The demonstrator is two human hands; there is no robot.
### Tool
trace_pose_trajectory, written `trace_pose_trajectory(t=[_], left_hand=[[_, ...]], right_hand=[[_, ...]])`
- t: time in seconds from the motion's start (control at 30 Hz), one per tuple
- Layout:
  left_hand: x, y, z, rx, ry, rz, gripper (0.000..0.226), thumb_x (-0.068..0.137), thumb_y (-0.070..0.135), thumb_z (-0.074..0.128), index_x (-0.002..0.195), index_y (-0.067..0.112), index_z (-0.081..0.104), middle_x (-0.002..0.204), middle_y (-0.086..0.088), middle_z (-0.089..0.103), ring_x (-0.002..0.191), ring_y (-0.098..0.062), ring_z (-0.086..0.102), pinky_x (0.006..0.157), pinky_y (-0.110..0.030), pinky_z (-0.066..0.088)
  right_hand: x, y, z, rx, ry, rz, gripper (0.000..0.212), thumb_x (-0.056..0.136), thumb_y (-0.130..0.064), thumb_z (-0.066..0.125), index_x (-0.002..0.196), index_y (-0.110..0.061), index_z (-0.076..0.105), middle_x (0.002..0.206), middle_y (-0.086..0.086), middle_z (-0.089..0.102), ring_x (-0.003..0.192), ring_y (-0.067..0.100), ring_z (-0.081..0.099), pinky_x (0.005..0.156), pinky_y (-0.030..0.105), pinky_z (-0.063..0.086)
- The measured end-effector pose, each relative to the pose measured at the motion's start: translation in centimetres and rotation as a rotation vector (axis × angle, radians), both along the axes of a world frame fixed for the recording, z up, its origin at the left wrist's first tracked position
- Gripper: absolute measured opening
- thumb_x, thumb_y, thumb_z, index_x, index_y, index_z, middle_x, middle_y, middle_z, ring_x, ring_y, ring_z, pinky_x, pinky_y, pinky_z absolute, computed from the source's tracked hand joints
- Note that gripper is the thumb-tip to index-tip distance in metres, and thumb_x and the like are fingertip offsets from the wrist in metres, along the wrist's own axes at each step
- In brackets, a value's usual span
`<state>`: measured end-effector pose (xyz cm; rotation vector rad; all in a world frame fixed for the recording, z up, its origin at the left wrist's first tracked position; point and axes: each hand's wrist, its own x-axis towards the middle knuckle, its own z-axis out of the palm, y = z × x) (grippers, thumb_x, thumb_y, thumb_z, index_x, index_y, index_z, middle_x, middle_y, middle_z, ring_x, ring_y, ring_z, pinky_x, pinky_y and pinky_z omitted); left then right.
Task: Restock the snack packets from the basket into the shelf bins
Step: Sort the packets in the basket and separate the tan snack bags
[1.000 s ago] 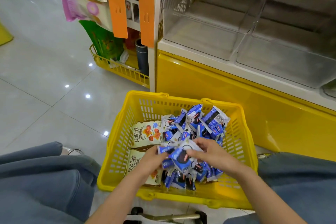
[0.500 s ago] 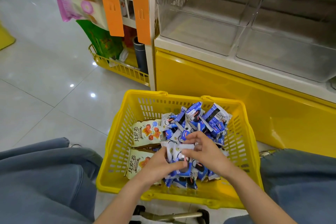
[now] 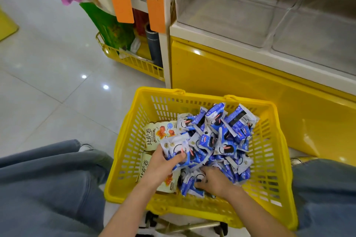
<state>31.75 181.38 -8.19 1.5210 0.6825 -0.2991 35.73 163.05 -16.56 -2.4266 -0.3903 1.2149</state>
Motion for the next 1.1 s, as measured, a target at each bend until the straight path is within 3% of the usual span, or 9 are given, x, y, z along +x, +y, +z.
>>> trace_pose_trajectory(t=[0.07,0.2,0.33,0.5,0.6,0.77,0.83,0.9,1.1], left_hand=[[0.0,0.1,-0.2,0.003,0.003,0.013,0.037,0.078,0.028,0.072,0.102,0.039,0.047,0.102,0.022,0.058,0.092,0.008,0.054,0.068,-0.014,0.045],[0.2,0.3,-0.5,0.004,0.01,0.074,0.03,0.08,0.033,0.07,0.098,0.04,0.046,0.099,0.022,0.058,0.085,0.01,0.055,0.058,-0.01,0.044],[0.5,0.3,-0.8,-0.002,-0.048,0.111,0.04,0.083,0.037,0.065,0.117,0.035,0.044,0.103,0.024,0.058,0.09,0.011,0.057,0.064,-0.008,0.047],[1.1,0.4,-0.6,0.075,-0.106,0.191,0.043,0.083,0.039,0.064,0.119,0.033,0.04,0.106,0.017,0.058,0.099,-0.001,0.057,0.078,-0.024,0.054],[2.9,1.4,0.1,0.167,-0.194,0.2,0.04,0.085,0.037,0.063,0.116,0.027,0.039,0.104,0.016,0.055,0.096,-0.002,0.055,0.065,-0.006,0.047],[8.1,2.1,0.7,0.336,-0.239,0.108,0.038,0.088,0.028,0.061,0.113,0.012,0.037,0.093,0.008,0.051,0.089,-0.012,0.053,0.057,0.0,0.039],[10.1,2.0,0.1,0.382,-0.18,0.001,0.039,0.088,0.027,0.061,0.112,0.007,0.038,0.105,-0.014,0.053,0.098,-0.024,0.056,0.068,-0.004,0.043],[11.4,1.8,-1.0,0.491,-0.075,-0.149,0.048,0.089,0.027,0.061,0.123,0.004,0.038,0.129,-0.02,0.039,0.121,-0.032,0.042,0.099,-0.028,0.04],[11.3,1.7,-2.3,0.523,-0.139,-0.184,0.058,0.094,0.021,0.052,0.143,0.009,0.024,0.146,-0.011,0.024,0.136,-0.026,0.028,0.11,-0.033,0.025]], right_hand=[[-0.4,0.6,-0.6,-0.038,-0.08,0.023,0.05,0.088,-0.036,0.061,0.132,-0.015,0.048,0.127,0.007,0.055,0.114,0.025,0.053,0.093,0.032,0.045],[0.2,0.5,0.5,-0.052,-0.097,0.056,0.042,0.089,-0.033,0.06,0.126,-0.013,0.053,0.124,0.009,0.059,0.11,0.025,0.056,0.085,0.032,0.046],[1.8,0.0,3.5,-0.051,-0.154,0.11,0.019,0.091,-0.024,0.059,0.102,-0.01,0.064,0.104,0.009,0.068,0.092,0.021,0.063,0.079,0.032,0.049],[4.6,1.6,9.5,0.17,-0.205,0.069,0.003,0.09,-0.027,0.061,0.087,-0.026,0.061,0.078,-0.016,0.057,0.068,-0.004,0.051,0.057,0.007,0.038],[7.1,3.6,12.3,0.285,-0.36,-0.037,0.004,0.09,-0.028,0.061,0.087,-0.026,0.058,0.074,-0.019,0.053,0.067,-0.003,0.051,0.057,0.007,0.037],[11.3,6.6,13.2,0.24,-0.538,-0.068,0.013,0.092,-0.021,0.059,0.097,-0.009,0.064,0.086,0.001,0.063,0.077,0.014,0.058,0.07,0.029,0.049],[12.3,7.1,12.6,0.159,-0.578,-0.098,0.015,0.093,-0.02,0.057,0.101,-0.009,0.064,0.095,0.007,0.067,0.086,0.022,0.061,0.078,0.037,0.052],[13.0,7.0,11.9,0.081,-0.592,-0.135,0.018,0.094,-0.02,0.056,0.105,-0.008,0.063,0.1,0.011,0.068,0.09,0.025,0.063,0.08,0.04,0.053],[12.4,5.4,11.5,0.157,-0.651,-0.136,0.036,0.094,-0.018,0.054,0.129,-0.011,0.049,0.129,0.006,0.05,0.106,0.02,0.055,0.088,0.026,0.044]])
